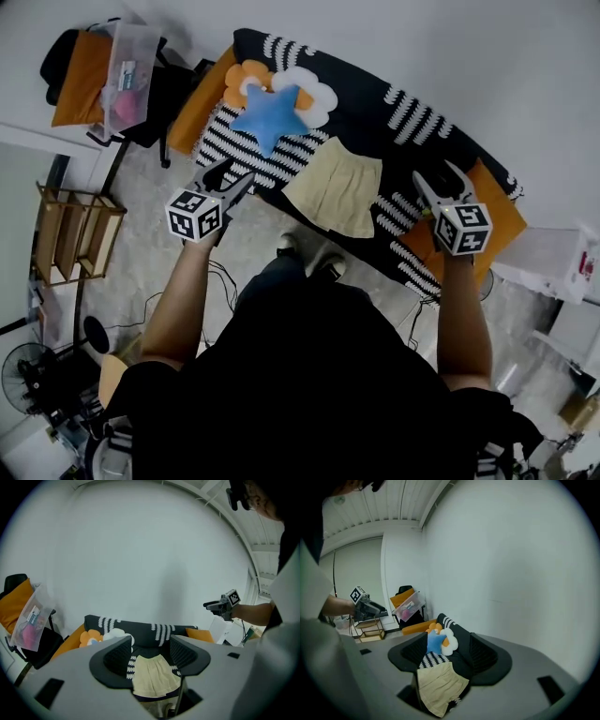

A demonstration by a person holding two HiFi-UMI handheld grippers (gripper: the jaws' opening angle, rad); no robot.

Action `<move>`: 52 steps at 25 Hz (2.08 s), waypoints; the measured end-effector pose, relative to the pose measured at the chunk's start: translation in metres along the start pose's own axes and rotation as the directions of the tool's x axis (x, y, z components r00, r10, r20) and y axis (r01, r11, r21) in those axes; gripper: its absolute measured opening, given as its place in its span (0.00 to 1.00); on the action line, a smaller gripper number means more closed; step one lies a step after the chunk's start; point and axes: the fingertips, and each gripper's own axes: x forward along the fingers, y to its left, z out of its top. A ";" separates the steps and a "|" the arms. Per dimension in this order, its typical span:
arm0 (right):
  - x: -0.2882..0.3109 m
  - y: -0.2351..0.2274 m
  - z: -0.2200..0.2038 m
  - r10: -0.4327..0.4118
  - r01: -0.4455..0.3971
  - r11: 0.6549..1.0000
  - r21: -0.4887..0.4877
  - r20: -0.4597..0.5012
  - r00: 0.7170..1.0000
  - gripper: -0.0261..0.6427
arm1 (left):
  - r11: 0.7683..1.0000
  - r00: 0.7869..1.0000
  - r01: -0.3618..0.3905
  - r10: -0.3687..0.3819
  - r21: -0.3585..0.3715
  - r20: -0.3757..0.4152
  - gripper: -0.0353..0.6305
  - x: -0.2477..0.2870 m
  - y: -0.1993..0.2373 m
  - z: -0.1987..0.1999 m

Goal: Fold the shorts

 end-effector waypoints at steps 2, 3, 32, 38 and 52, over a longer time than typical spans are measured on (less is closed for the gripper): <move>0.016 -0.002 0.002 0.004 -0.004 1.000 -0.002 -0.010 1.000 0.47 | 1.000 1.000 -0.006 0.005 -0.016 -0.006 0.46 0.004 0.011 -0.005; 0.025 -0.002 0.003 0.006 -0.006 1.000 -0.003 -0.016 1.000 0.47 | 1.000 1.000 -0.007 0.006 -0.023 -0.009 0.46 0.008 0.017 -0.007; 0.324 0.013 -0.001 0.127 -0.211 0.958 -0.194 -0.373 0.919 0.47 | 0.990 0.985 0.086 -0.101 -0.108 -0.140 0.47 0.171 0.232 -0.022; 0.370 0.025 -0.041 0.177 -0.344 0.895 -0.285 -0.481 0.859 0.47 | 0.990 0.973 0.075 -0.098 -0.118 -0.207 0.47 0.180 0.228 -0.074; 0.432 0.037 -0.137 0.315 -0.636 0.697 -0.331 -0.656 0.686 0.43 | 0.972 0.958 -0.109 0.048 -0.207 -0.282 0.47 0.194 0.201 -0.184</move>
